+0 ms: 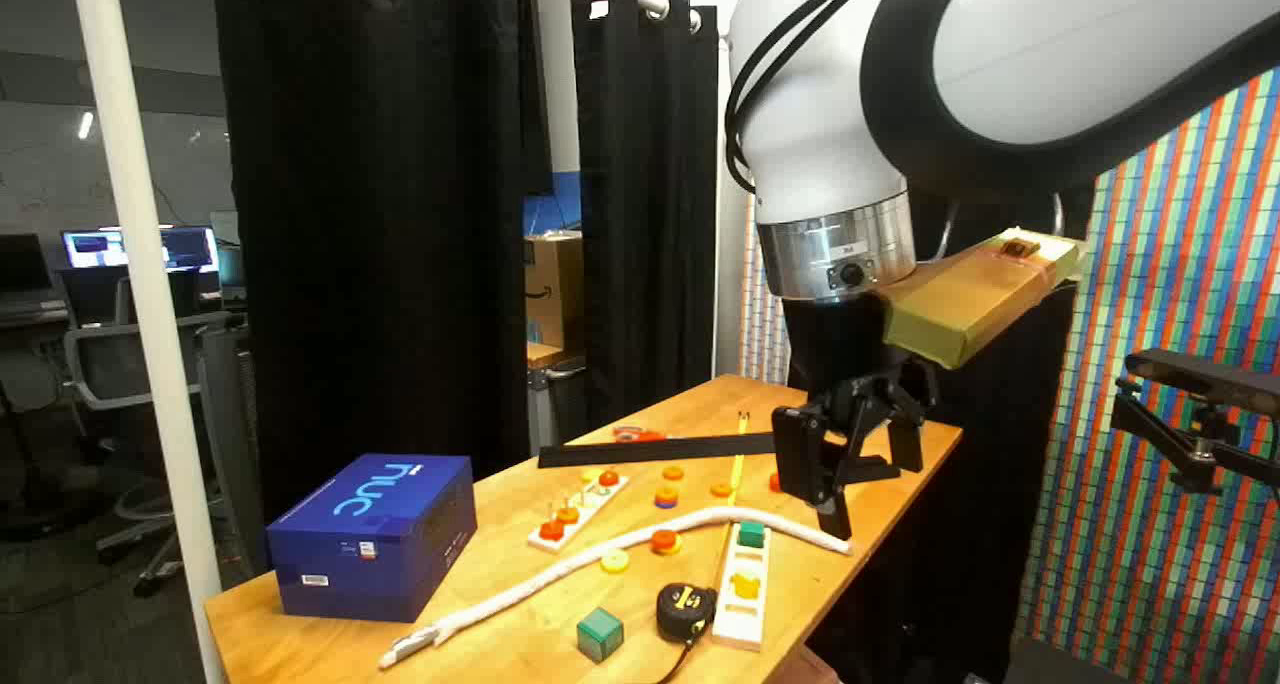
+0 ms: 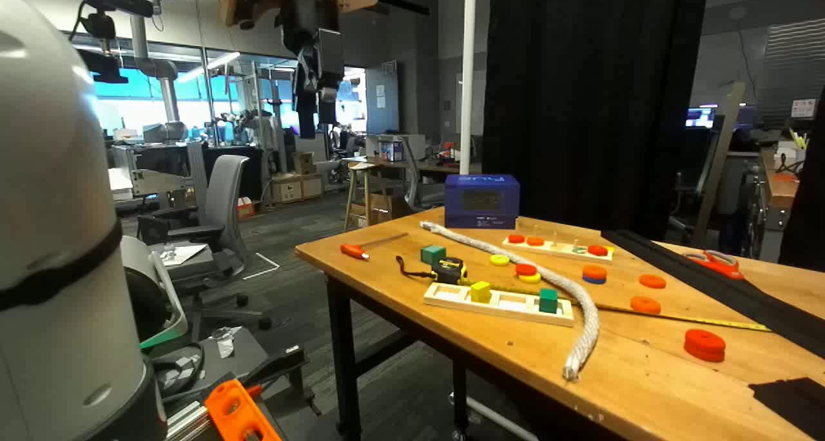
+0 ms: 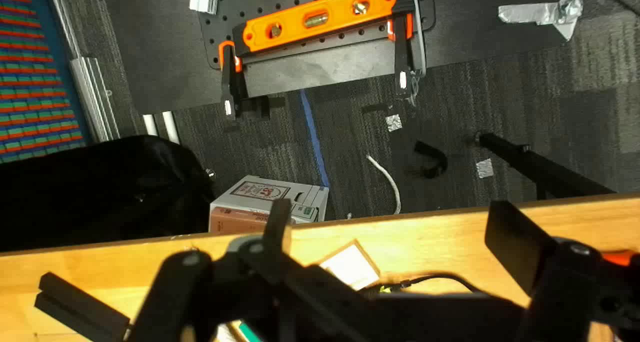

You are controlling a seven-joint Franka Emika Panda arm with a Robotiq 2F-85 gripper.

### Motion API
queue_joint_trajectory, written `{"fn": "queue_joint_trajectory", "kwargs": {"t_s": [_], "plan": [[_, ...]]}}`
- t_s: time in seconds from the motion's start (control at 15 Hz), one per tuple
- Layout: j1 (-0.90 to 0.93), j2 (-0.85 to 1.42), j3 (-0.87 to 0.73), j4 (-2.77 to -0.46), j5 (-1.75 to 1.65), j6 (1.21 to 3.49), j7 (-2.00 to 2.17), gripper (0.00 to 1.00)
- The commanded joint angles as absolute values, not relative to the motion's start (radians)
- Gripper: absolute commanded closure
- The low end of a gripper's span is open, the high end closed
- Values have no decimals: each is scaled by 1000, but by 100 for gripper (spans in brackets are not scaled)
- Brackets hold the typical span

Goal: Remove the orange ring from the left side of the wooden stand

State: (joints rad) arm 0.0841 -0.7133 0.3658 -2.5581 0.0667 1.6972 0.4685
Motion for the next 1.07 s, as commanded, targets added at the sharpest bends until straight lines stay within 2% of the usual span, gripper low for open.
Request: {"fn": "queue_joint_trajectory", "kwargs": {"t_s": [0.0, 1.0], "plan": [[98, -710, 354, -2553, 59, 1697, 476, 0], [77, -655, 344, -2545, 51, 1758, 481, 0]]}}
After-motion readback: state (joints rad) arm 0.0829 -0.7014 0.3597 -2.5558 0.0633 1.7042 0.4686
